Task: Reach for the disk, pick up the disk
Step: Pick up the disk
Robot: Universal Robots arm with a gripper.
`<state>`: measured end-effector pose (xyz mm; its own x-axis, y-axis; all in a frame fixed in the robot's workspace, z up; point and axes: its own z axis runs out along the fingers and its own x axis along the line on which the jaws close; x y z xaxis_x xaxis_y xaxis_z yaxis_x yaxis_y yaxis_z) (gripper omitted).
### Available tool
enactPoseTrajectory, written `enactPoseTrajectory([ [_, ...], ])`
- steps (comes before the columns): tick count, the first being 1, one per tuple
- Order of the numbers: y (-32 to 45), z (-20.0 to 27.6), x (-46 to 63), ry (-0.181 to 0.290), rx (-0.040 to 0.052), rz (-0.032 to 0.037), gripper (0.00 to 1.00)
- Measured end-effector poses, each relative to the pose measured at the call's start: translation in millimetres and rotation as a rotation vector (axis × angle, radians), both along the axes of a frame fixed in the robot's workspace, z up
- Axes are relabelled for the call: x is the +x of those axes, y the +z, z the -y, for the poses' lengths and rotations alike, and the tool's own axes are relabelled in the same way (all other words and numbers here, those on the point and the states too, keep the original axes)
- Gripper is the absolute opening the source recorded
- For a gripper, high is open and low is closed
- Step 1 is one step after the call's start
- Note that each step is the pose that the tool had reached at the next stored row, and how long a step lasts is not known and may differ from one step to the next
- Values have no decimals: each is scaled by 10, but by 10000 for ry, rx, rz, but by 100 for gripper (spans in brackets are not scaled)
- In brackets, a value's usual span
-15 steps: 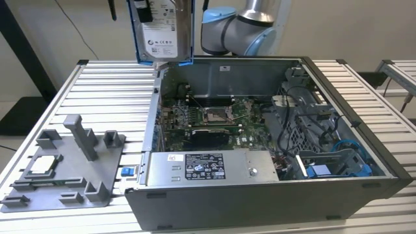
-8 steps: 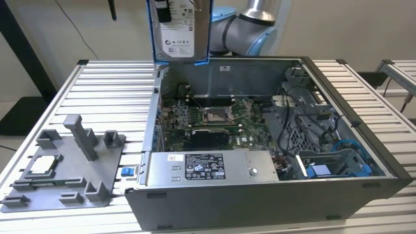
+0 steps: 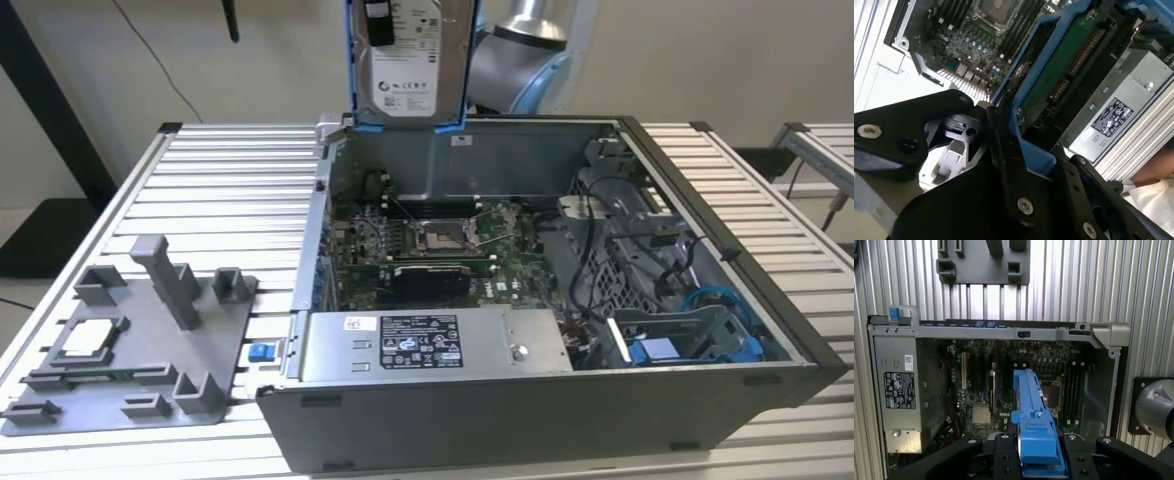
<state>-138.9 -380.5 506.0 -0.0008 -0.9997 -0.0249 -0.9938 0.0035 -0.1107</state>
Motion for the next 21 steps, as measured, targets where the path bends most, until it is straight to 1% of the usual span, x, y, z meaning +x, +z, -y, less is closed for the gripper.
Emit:
enactPoseTrajectory([
  [4,0,0,181,30,44,-1,0],
  [10,0,2,453,39,70,-9,0],
  [21,0,9,958,40,76,-84,0],
])
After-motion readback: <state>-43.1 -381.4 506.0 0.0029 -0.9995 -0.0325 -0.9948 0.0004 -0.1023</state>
